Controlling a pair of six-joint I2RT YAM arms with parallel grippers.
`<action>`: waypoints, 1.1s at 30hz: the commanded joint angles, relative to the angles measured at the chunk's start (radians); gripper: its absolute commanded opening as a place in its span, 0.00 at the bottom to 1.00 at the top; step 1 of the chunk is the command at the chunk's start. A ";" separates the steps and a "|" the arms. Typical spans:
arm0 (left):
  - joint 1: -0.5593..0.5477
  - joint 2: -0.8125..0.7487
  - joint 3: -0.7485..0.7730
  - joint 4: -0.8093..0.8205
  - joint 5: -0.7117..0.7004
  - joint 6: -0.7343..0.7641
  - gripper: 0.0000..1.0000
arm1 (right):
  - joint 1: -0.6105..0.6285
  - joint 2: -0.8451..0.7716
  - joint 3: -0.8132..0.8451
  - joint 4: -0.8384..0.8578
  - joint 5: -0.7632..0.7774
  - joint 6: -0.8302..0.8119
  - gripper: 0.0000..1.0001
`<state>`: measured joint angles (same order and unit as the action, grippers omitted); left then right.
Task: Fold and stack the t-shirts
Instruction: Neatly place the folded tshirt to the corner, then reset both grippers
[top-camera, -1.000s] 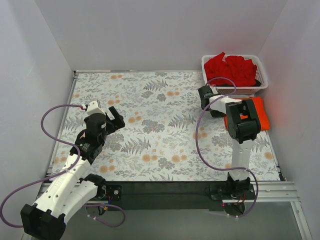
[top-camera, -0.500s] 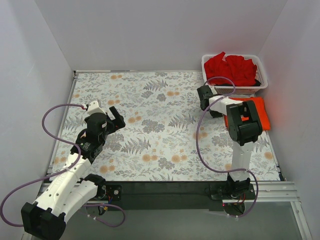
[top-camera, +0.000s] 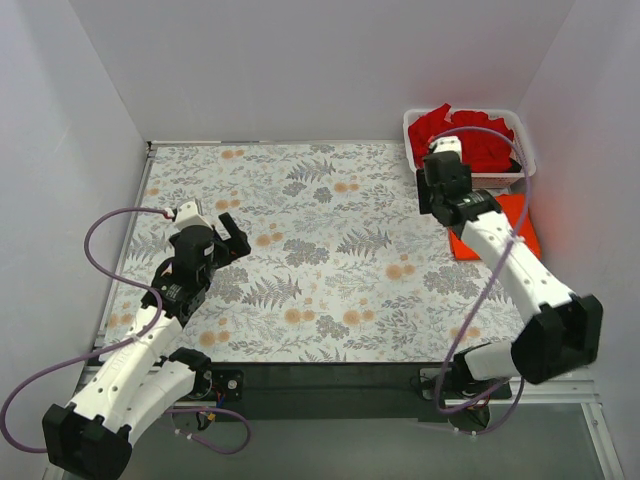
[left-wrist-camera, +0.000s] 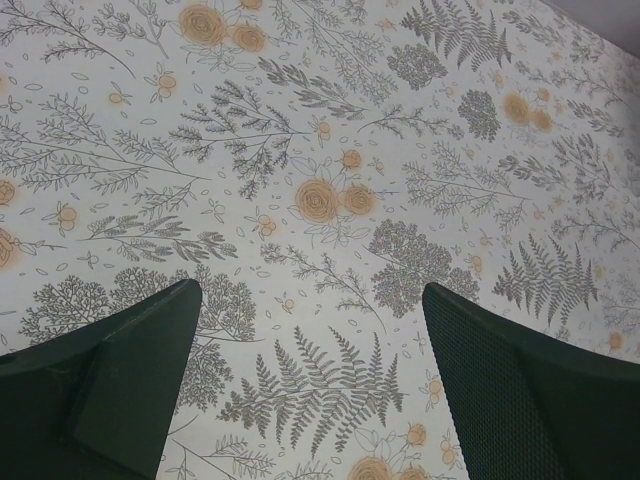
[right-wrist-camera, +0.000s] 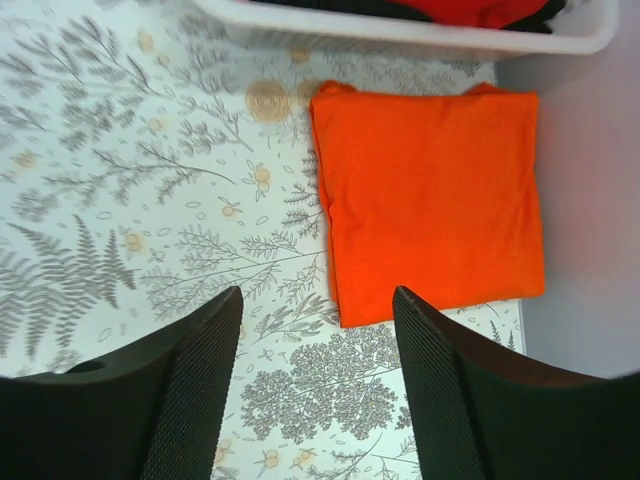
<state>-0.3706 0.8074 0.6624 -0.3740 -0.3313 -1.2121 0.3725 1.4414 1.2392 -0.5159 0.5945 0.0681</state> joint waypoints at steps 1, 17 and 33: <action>-0.007 -0.042 -0.004 -0.003 -0.038 0.009 0.92 | -0.007 -0.186 -0.030 -0.058 -0.061 0.059 0.70; -0.007 -0.393 -0.038 -0.036 -0.327 0.048 0.96 | -0.006 -1.124 -0.524 0.198 -0.096 0.018 0.98; -0.005 -0.668 -0.138 0.056 -0.397 0.060 0.98 | -0.006 -1.265 -0.621 0.266 -0.110 -0.036 0.98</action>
<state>-0.3706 0.1638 0.5438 -0.3569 -0.6941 -1.1770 0.3668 0.1871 0.6258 -0.3103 0.4908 0.0494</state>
